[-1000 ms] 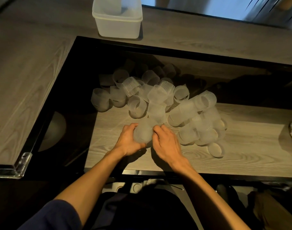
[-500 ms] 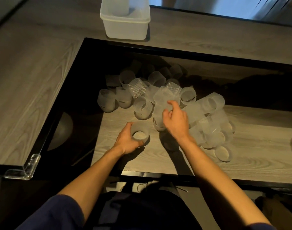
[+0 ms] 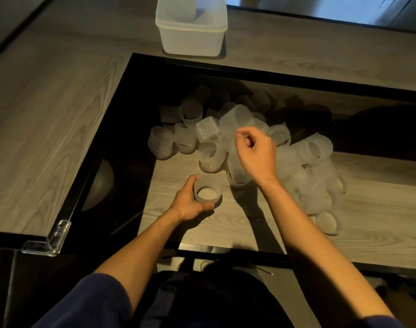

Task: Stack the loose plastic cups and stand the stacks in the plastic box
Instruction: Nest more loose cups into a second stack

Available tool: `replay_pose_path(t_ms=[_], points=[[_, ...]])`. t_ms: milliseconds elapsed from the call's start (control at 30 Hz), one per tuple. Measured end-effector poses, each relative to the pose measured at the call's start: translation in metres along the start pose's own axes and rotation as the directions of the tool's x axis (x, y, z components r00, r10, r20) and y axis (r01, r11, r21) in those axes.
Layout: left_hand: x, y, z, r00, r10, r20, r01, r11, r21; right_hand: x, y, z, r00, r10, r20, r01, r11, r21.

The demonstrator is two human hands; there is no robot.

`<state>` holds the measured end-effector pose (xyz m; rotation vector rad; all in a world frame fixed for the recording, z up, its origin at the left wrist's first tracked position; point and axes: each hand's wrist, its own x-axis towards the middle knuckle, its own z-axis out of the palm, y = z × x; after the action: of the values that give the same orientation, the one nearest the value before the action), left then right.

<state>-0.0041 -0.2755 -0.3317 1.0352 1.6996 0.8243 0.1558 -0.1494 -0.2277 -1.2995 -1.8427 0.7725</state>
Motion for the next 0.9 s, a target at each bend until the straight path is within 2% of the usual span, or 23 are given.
replay_pose_path(t_ms=[100, 200, 267, 367, 433, 500, 567, 600, 633, 700, 733, 800, 900], points=[[0.002, 0.003, -0.001, 1.000, -0.009, -0.002, 0.009, 0.999, -0.030, -0.034, 0.000, 0.000, 0.964, -0.135, 0.229, 0.145, 0.989, -0.028], [0.003, 0.005, 0.000, 1.000, 0.002, 0.006, -0.002, 0.999, -0.039, -0.066, 0.021, 0.005, 0.899, -0.130, 0.417, 0.164, 0.985, -0.046], [0.003, 0.005, 0.001, 1.000, 0.015, 0.006, -0.015, 0.999, -0.036, -0.078, 0.032, 0.009, 0.880, -0.133, 0.456, 0.186, 0.980, -0.072], [0.002, 0.005, 0.003, 1.000, 0.013, -0.005, -0.014, 1.000, -0.027, -0.077, 0.034, 0.013, 0.897, -0.133, 0.423, 0.210, 0.967, -0.142], [0.001, 0.007, 0.004, 1.000, 0.011, -0.017, -0.012, 0.999, -0.036, -0.075, 0.031, 0.015, 0.881, -0.164, 0.444, 0.298, 0.922, -0.249], [0.000, 0.008, 0.003, 1.000, 0.002, -0.018, -0.003, 0.999, -0.054, -0.074, 0.029, 0.016, 0.790, -0.104, 0.604, 0.405, 0.828, -0.388], [0.000, 0.007, 0.000, 1.000, -0.002, 0.005, 0.002, 0.999, -0.051, -0.071, 0.030, 0.015, 0.684, 0.074, 0.725, 0.398, 0.795, -0.457], [0.000, 0.006, -0.001, 1.000, 0.003, 0.016, -0.002, 0.999, -0.045, -0.070, 0.029, 0.013, 0.676, 0.105, 0.730, 0.327, 0.845, -0.424], [0.000, 0.004, -0.001, 1.000, 0.006, 0.019, -0.005, 0.999, -0.042, -0.068, 0.027, 0.012, 0.722, 0.074, 0.688, 0.243, 0.904, -0.352], [0.000, 0.000, -0.001, 1.000, 0.003, 0.006, -0.003, 0.999, -0.040, -0.059, 0.024, 0.010, 0.899, -0.003, 0.437, 0.120, 0.963, -0.240], [0.000, -0.001, 0.000, 1.000, 0.002, 0.004, -0.002, 0.999, -0.039, -0.052, 0.022, 0.009, 0.958, 0.001, 0.286, 0.072, 0.968, -0.242], [0.000, -0.005, 0.000, 1.000, 0.005, 0.007, -0.005, 0.999, -0.033, -0.039, 0.020, 0.006, 0.994, 0.055, 0.096, -0.027, 0.963, -0.269], [0.000, -0.007, -0.001, 1.000, 0.008, 0.015, -0.008, 1.000, -0.030, -0.025, 0.027, 0.004, 0.978, 0.149, 0.148, -0.091, 0.935, -0.343]])
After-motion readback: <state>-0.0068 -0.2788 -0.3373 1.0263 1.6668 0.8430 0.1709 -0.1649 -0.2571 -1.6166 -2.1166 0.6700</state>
